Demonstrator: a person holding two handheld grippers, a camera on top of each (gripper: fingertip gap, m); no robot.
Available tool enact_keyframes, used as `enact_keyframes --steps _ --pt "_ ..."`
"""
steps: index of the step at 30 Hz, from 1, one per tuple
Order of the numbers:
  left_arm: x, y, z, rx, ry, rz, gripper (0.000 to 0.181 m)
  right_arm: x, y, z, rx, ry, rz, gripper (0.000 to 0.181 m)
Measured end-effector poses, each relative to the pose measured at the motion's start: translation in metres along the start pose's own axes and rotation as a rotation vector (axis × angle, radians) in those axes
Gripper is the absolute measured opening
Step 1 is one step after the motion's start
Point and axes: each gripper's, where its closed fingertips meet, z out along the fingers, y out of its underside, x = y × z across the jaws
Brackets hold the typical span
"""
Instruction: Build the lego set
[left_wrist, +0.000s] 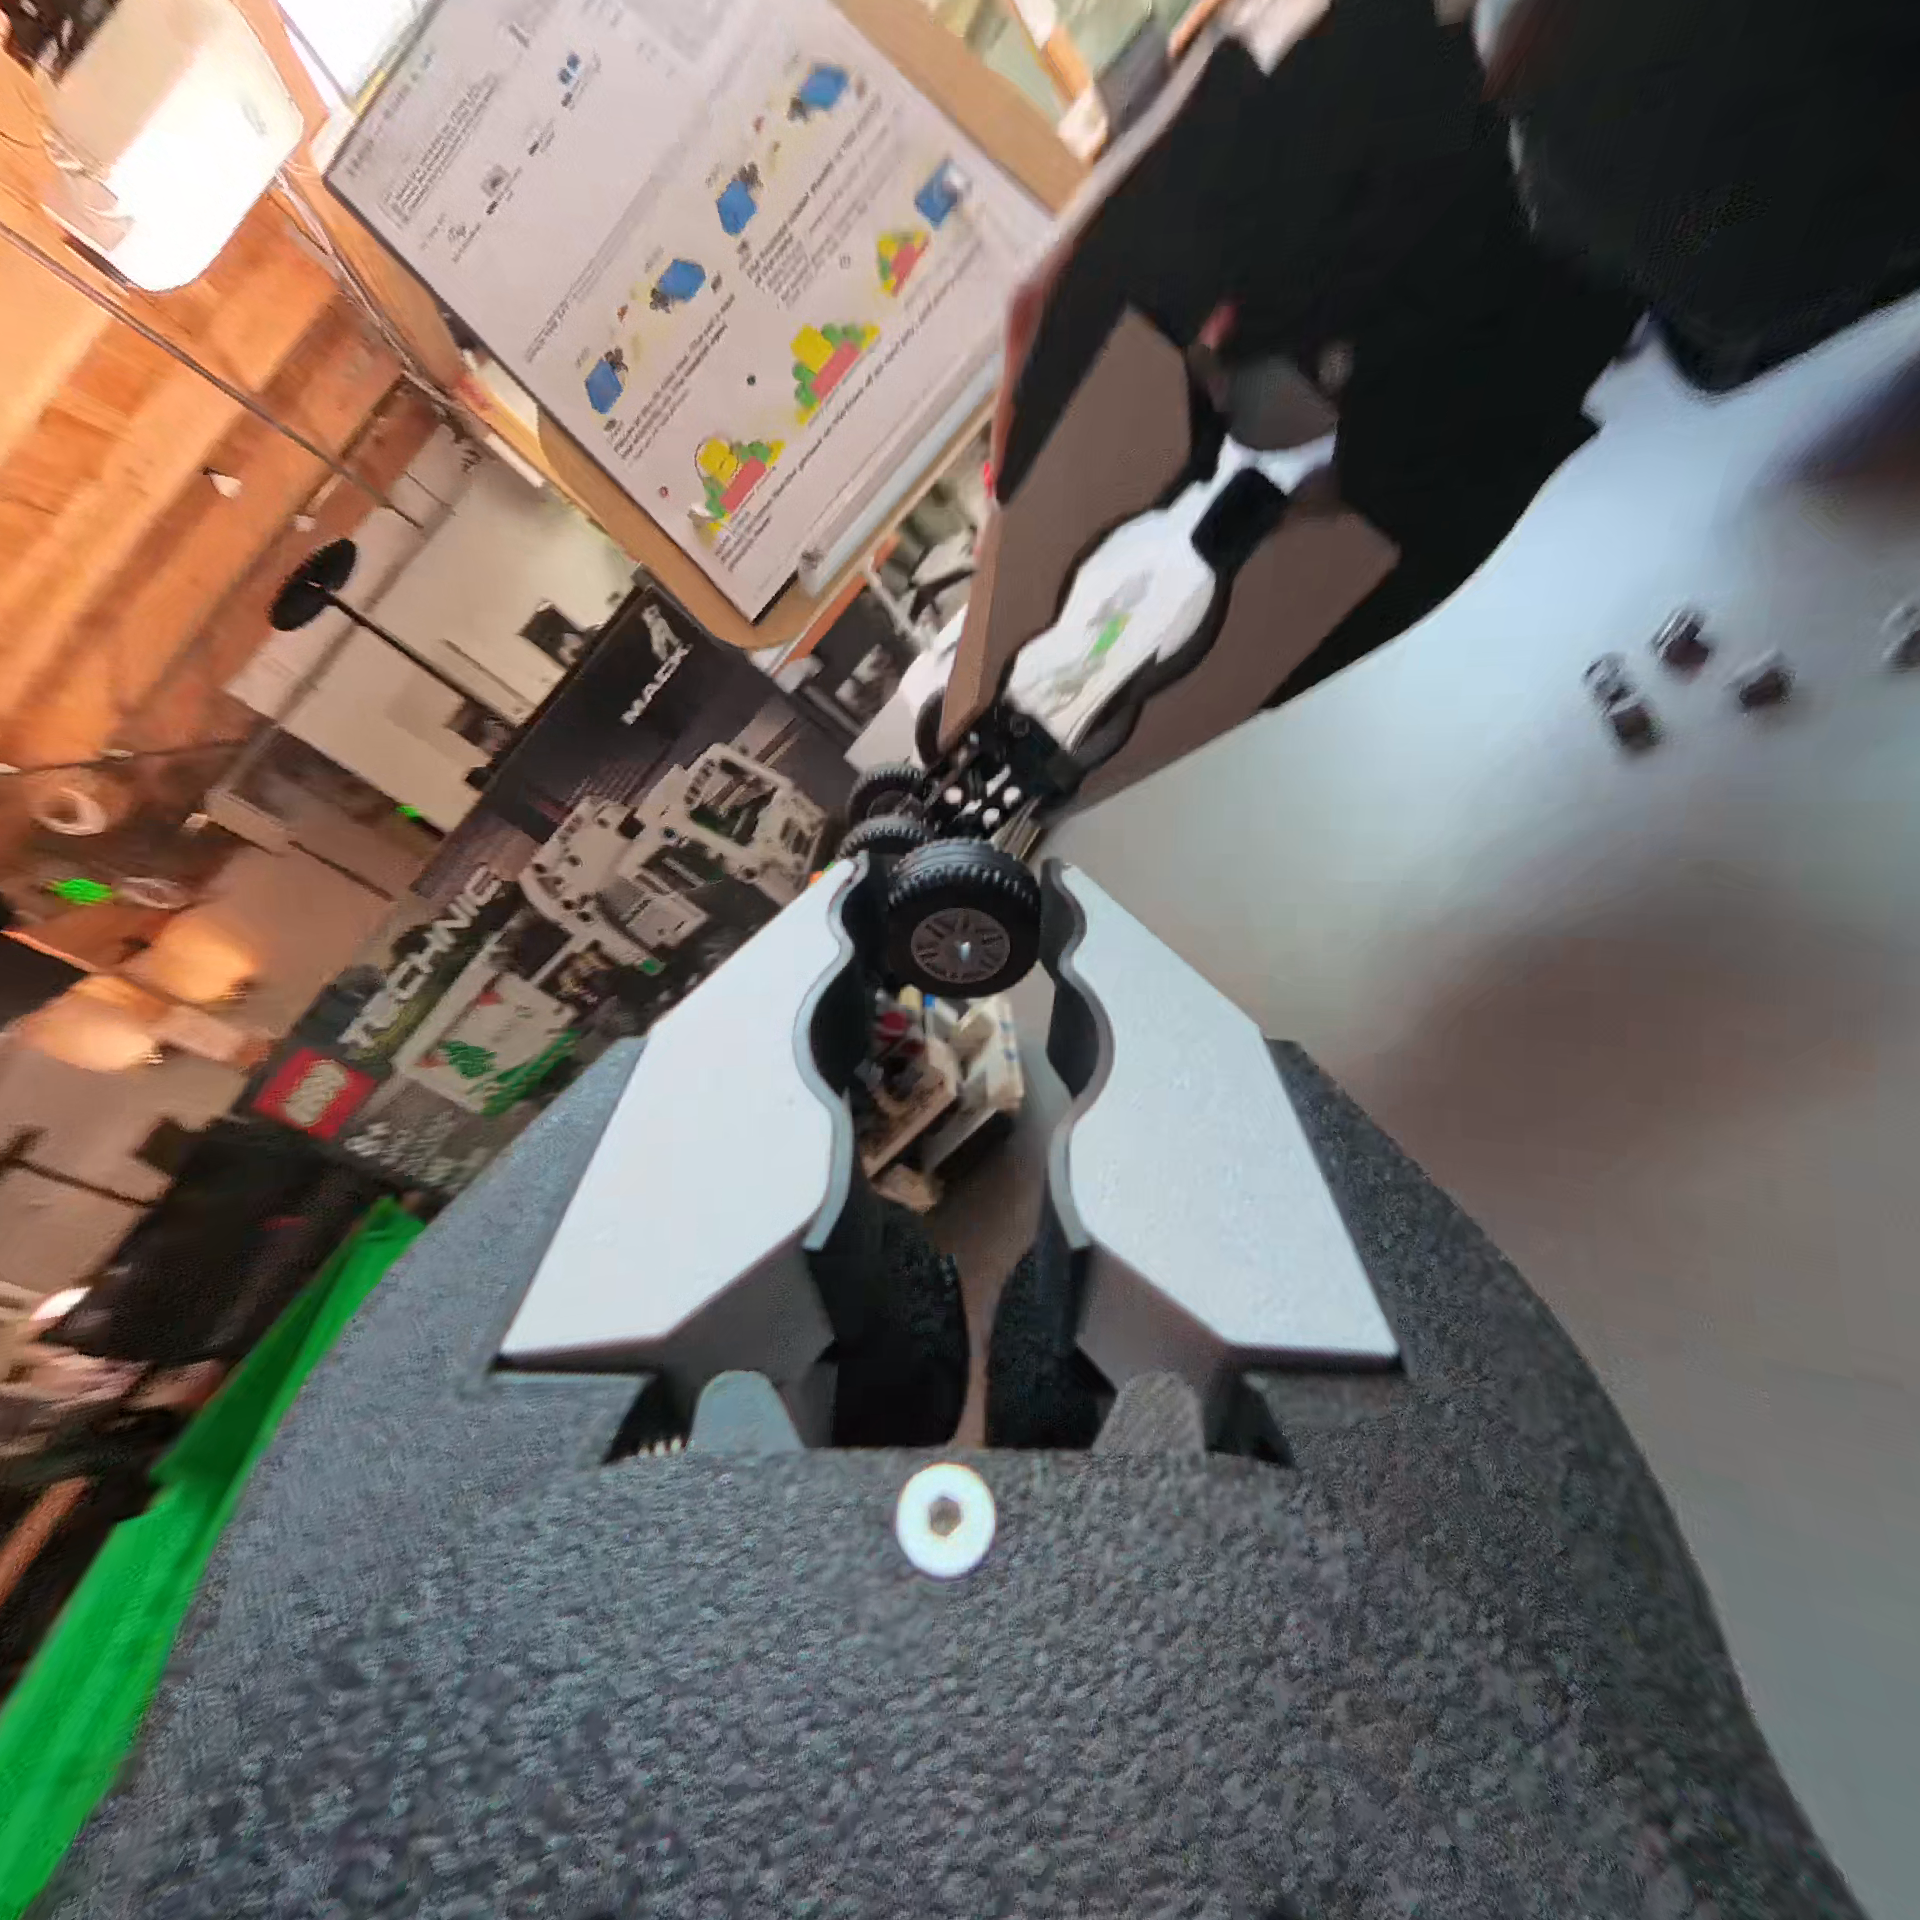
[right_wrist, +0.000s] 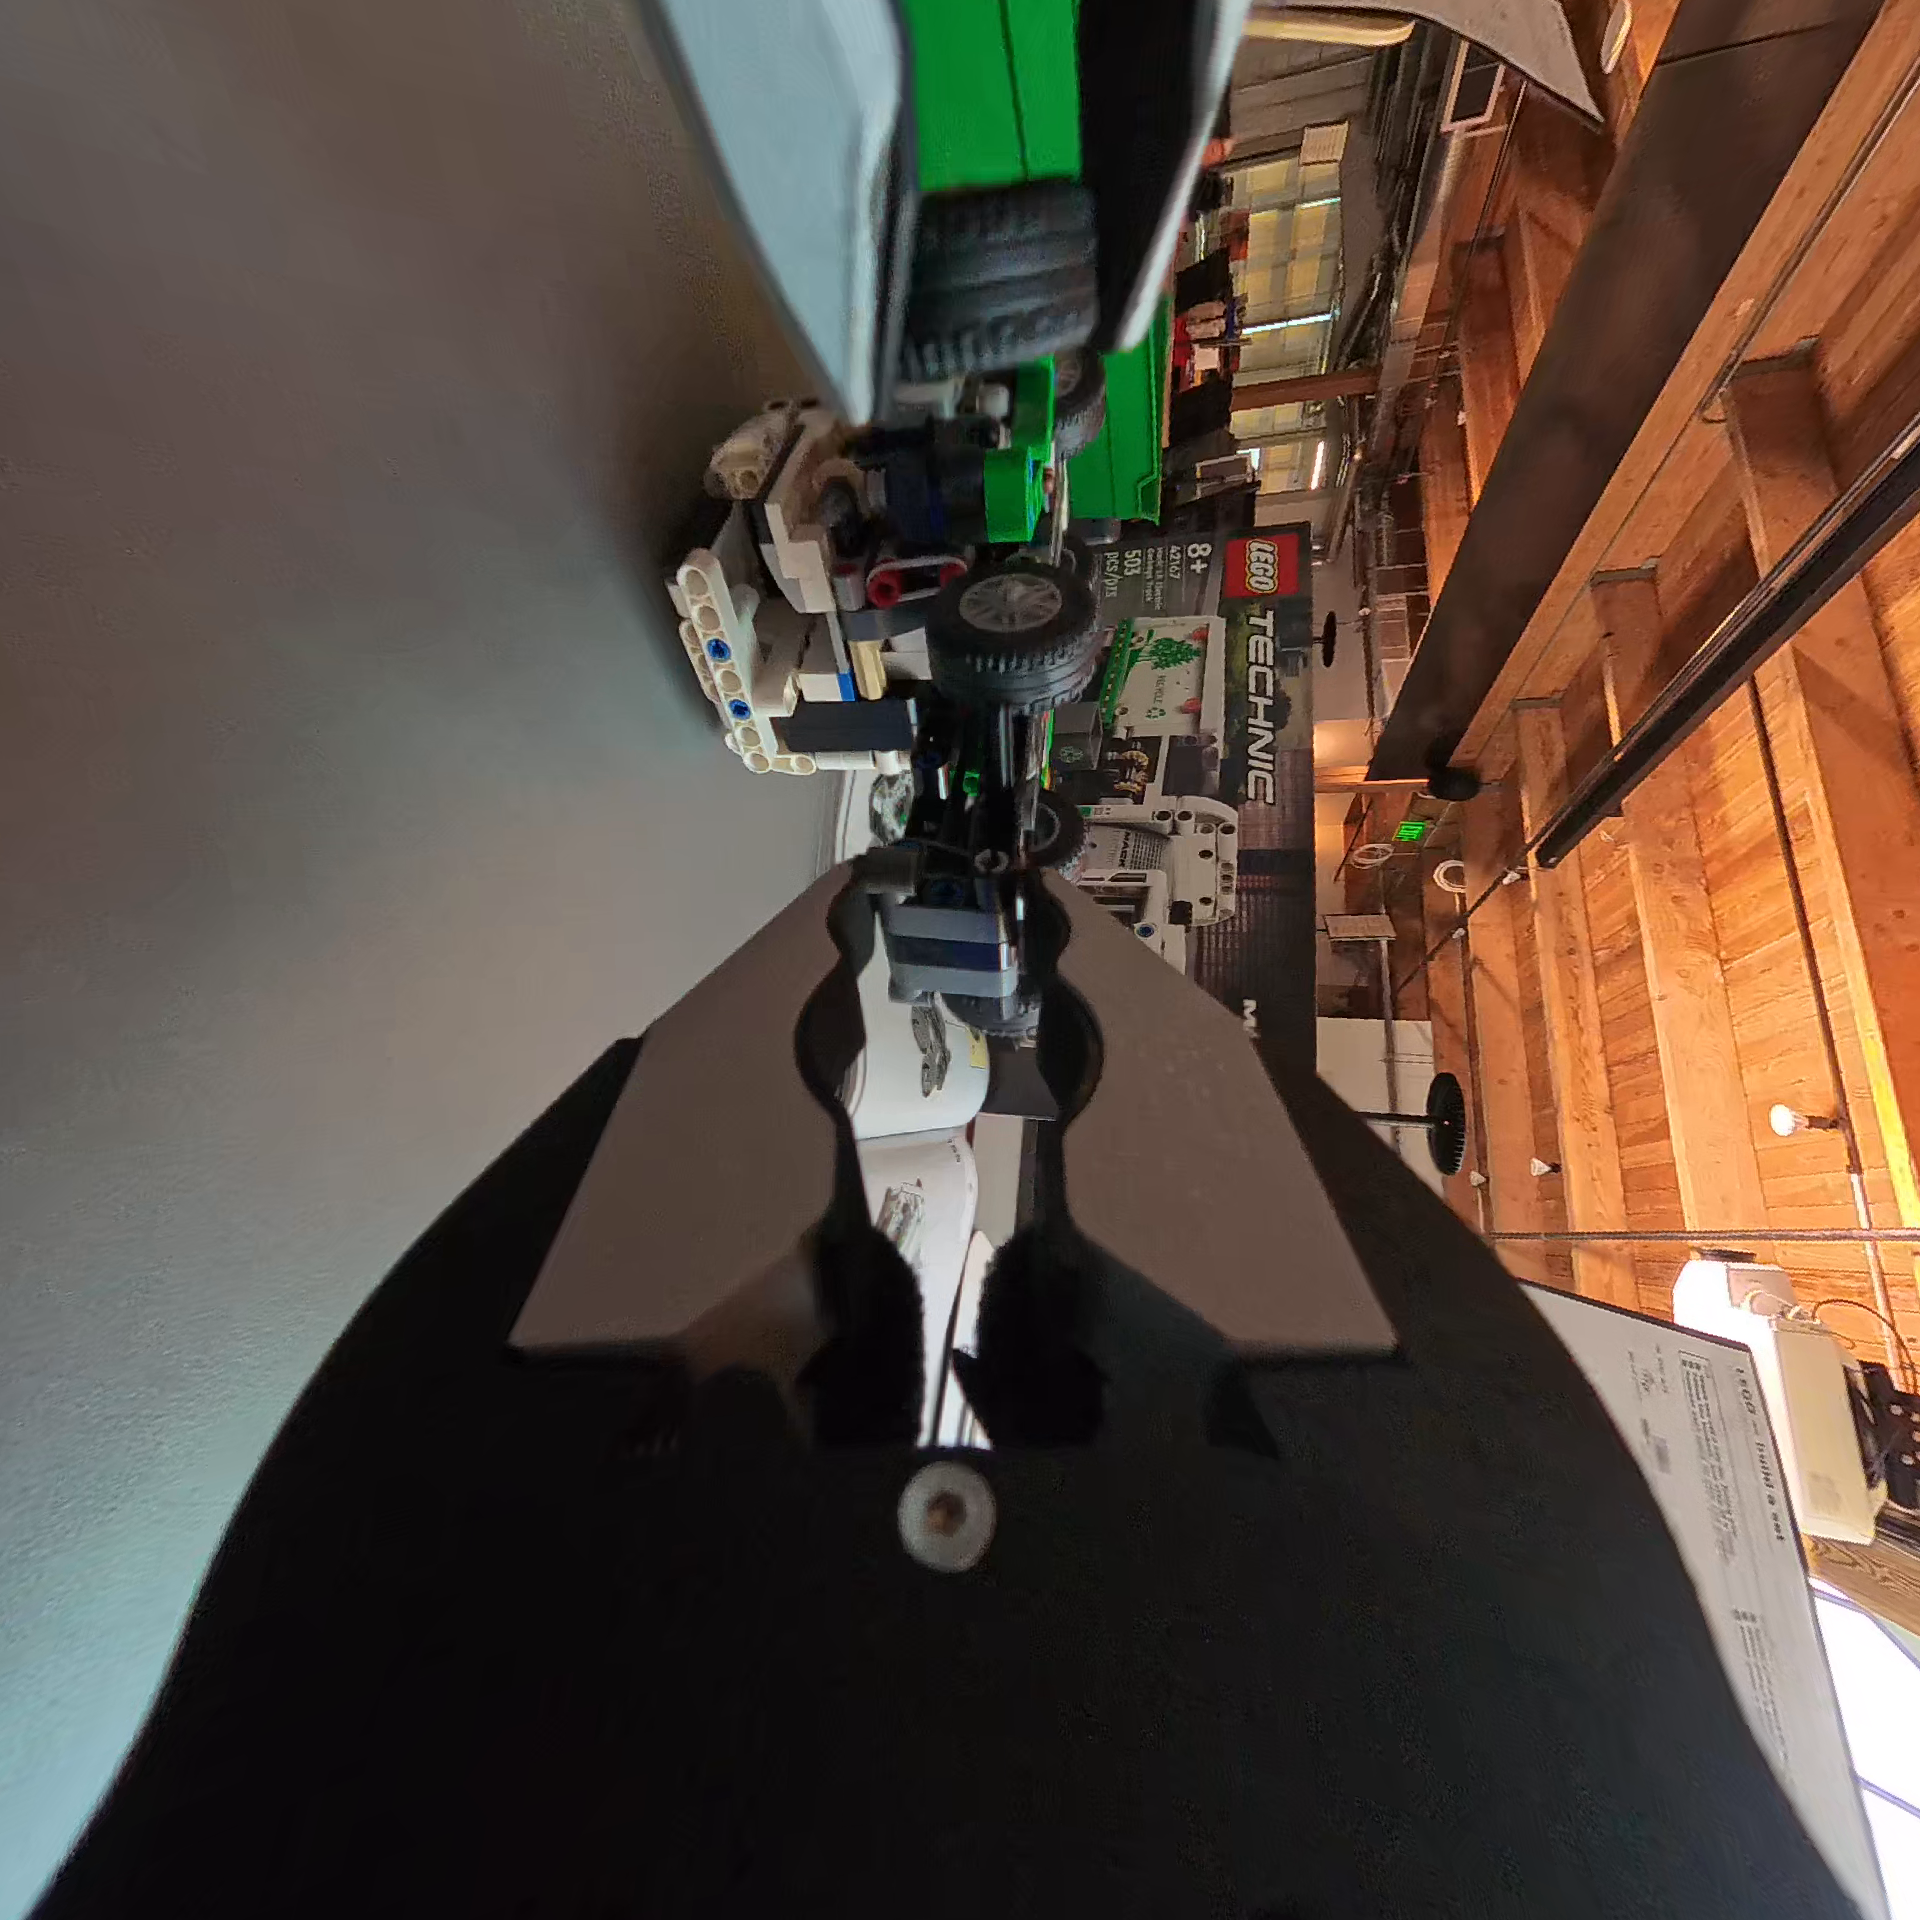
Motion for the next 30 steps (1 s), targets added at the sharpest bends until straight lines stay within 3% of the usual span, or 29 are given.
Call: enact_keyframes --steps 3,7,10,12,13,15,18,20,23,27,29,30 --pt "-0.005 -0.018 -0.012 0.135 0.048 -0.164 0.027 -0.007 0.002 0.0 -0.001 -0.04 0.024 0.032" --pt "-0.001 -0.023 -0.019 0.208 0.053 -0.181 0.028 -0.014 0.003 -0.005 0.001 -0.077 0.067 0.041" --pt "0.003 -0.028 -0.024 0.269 0.055 -0.159 0.028 -0.013 -0.008 -0.024 0.058 -0.125 0.151 0.049" --pt "0.004 -0.038 -0.031 0.362 0.072 -0.18 0.027 -0.007 -0.028 -0.047 0.176 -0.172 0.32 0.046" --pt "0.004 -0.046 -0.036 0.427 0.09 -0.201 0.027 -0.005 -0.042 -0.061 0.268 -0.253 0.465 0.036" --pt "0.005 -0.06 -0.045 0.517 0.127 -0.258 0.028 0.0 -0.061 -0.078 0.4 -0.486 0.842 0.035" --pt "0.005 -0.083 -0.06 0.643 0.174 -0.312 0.027 0.014 -0.099 -0.117 0.754 -1.064 1.386 0.044" --pt "0.008 -0.094 -0.069 0.7 0.206 -0.33 0.027 0.034 -0.105 -0.134 0.962 -1.237 1.565 0.038" --pt "0.015 -0.105 -0.078 0.746 0.242 -0.331 0.026 0.036 -0.114 -0.138 1.023 -1.333 1.632 0.037" --pt "0.028 -0.111 -0.078 0.755 0.263 -0.286 0.027 0.024 -0.135 -0.143 1.0 -1.408 1.578 0.029" --pt "0.026 -0.11 -0.077 0.752 0.251 -0.284 0.027 0.026 -0.132 -0.139 0.98 -1.339 1.593 0.024" --pt "0.025 -0.107 -0.075 0.73 0.245 -0.277 0.026 0.024 -0.126 -0.132 0.934 -1.272 1.599 0.014"
